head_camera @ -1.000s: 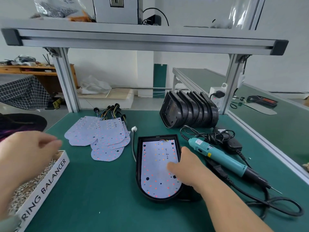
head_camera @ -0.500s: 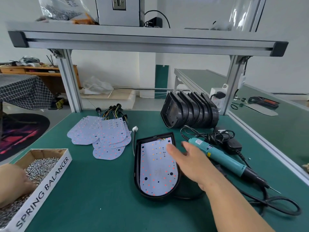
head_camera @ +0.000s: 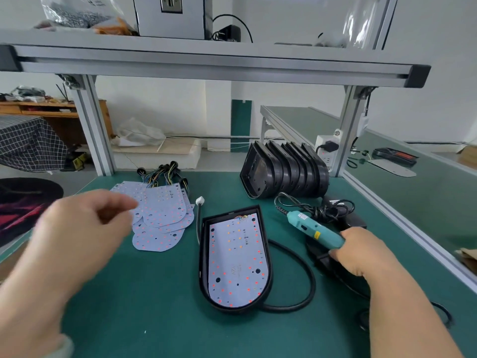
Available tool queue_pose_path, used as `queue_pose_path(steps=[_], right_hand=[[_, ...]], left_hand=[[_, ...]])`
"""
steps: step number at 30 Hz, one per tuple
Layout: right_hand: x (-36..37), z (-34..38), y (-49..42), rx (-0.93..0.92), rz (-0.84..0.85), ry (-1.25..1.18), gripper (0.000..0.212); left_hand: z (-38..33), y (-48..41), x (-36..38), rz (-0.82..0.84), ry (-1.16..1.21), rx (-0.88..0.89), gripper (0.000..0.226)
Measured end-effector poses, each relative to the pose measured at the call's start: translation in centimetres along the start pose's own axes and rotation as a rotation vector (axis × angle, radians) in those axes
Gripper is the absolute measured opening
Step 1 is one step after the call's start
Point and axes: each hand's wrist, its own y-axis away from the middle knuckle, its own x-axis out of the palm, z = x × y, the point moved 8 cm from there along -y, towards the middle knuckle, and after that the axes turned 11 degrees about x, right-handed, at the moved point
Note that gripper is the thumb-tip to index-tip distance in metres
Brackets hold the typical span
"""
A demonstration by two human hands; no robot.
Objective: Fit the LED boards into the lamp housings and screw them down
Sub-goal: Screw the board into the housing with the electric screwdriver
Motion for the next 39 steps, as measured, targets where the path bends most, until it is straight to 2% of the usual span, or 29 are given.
queue_pose_path(steps=[2,4,5,7,9,15,18,21,27,35,39], right_hand=[[-1.8,-0.1,0.6,-0.043,-0.091,-0.158,0.014],[-4.0,-0.4,1.3,-0.117,-0.167,-0.526,0.007],[-5.0,-0.7,1.7,-0.145,-0.17,-0.763,0.012],[-6.4,-0.8,2.7,-0.221,-0.101,-1.222,0.026],[-7.2,0.4,4.0,-0.331,0.032,-1.563,0.022],[-6.9,4.1,7.2,-0.517,0.266,-2.087,0.014],[-5.8,5.6,8.0,-0.458,0.353,-2.254,0.012],[-4.8,6.3,8.3,-0.373,0.361,-2.345,0.016],[-4.5,6.3,8.9,-0.398,0.376,-2.398,0.024],[-4.5,6.3,8.8,-0.39,0.347,-2.412,0.013],[-4.5,6.5,8.9,-0.415,0.353,-2.417,0.013]], left_hand=[[-2.9,0.1,3.0,0.065,0.091,0.045,0.028],[-3.7,0.6,6.0,0.125,0.214,0.0,0.03],[-3.6,0.7,7.2,0.144,0.267,-0.031,0.027],[-3.5,0.9,9.1,0.162,0.346,-0.058,0.021],[-3.3,1.4,10.4,0.17,0.427,-0.099,0.02],[-3.1,3.7,12.4,0.249,0.629,-0.192,0.025],[-4.0,4.8,13.3,0.319,0.692,-0.198,0.032],[-5.0,5.6,13.8,0.349,0.762,-0.201,0.021],[-5.6,6.2,14.1,0.32,0.823,-0.25,0.018],[-5.5,5.9,14.0,0.252,0.785,-0.262,0.024],[-5.4,6.0,14.2,0.283,0.793,-0.274,0.025]])
